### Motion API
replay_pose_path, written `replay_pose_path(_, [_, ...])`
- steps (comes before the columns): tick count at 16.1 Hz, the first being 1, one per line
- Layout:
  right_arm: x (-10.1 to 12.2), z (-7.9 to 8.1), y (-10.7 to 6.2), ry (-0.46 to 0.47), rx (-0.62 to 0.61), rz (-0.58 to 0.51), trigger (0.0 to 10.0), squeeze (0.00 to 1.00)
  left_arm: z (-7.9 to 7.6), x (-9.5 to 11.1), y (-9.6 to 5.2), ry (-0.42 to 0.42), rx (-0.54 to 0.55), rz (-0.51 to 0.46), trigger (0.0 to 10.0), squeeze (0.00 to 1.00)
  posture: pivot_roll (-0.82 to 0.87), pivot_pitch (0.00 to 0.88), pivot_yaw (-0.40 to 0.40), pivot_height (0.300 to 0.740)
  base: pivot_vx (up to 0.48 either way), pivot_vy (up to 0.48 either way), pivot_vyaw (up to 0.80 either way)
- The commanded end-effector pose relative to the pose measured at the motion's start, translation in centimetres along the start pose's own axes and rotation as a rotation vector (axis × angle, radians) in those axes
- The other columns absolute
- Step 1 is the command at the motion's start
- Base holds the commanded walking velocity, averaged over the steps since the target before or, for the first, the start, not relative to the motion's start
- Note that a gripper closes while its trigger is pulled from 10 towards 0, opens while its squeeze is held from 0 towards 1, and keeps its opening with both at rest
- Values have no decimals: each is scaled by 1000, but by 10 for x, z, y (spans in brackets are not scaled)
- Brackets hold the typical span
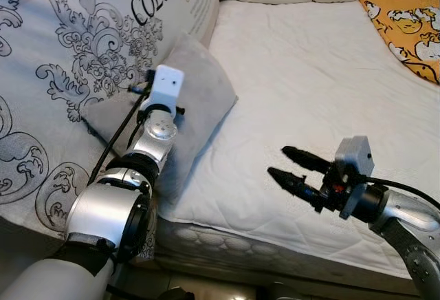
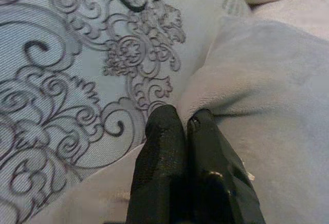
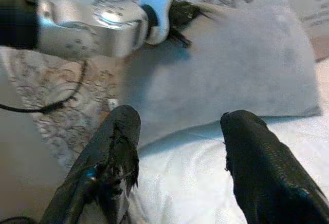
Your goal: Clean up the room
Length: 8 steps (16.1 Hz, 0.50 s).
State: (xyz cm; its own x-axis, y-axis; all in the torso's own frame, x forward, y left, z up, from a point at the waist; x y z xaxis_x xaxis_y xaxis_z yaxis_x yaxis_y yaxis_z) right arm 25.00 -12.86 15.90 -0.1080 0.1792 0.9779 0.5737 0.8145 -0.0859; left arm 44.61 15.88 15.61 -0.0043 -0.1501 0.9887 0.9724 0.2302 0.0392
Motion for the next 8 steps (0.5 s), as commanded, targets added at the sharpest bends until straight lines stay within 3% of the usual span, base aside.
replay_pose_path(1, [7, 2, -2, -25, 32, -15, 10000, 0, 11, 4, 2, -45, 76, -12, 10000, 0, -201, 0, 56, 740, 0, 0, 0])
replay_pose_path(5, [2, 2, 1, -29, 49, 0, 10000, 0, 1, -11, -5, -107, 33, 38, 10000, 0, -195, 0, 57, 740, 0, 0, 0])
replay_pose_path(6, [3, 0, 1, -32, 48, -3, 10000, 0, 0, -15, -6, -103, 12, 46, 10000, 1000, -194, 0, 60, 740, 0, 0, 0])
replay_pose_path(8, [3, -1, 2, -32, 46, -13, 10000, 0, 1, -15, -6, -112, -9, 36, 10000, 1000, -187, 0, 61, 740, 0, 0, 0])
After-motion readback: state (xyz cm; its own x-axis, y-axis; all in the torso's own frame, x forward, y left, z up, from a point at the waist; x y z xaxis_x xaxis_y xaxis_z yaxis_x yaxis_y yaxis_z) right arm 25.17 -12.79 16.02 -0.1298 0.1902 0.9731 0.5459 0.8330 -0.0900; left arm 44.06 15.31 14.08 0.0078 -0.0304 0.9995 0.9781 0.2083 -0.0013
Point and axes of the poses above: a point about 5 cm out from each wrist's last joint towards the gripper, its own y axis pointing out of the wrist towards the gripper, its own x axis along the axis of the wrist's last joint, z = x × y, the point moved 5 cm from there along y, pointing out of the wrist towards the gripper, and after that the axes turned 14 degrees about -y, right-handed, at the moved point
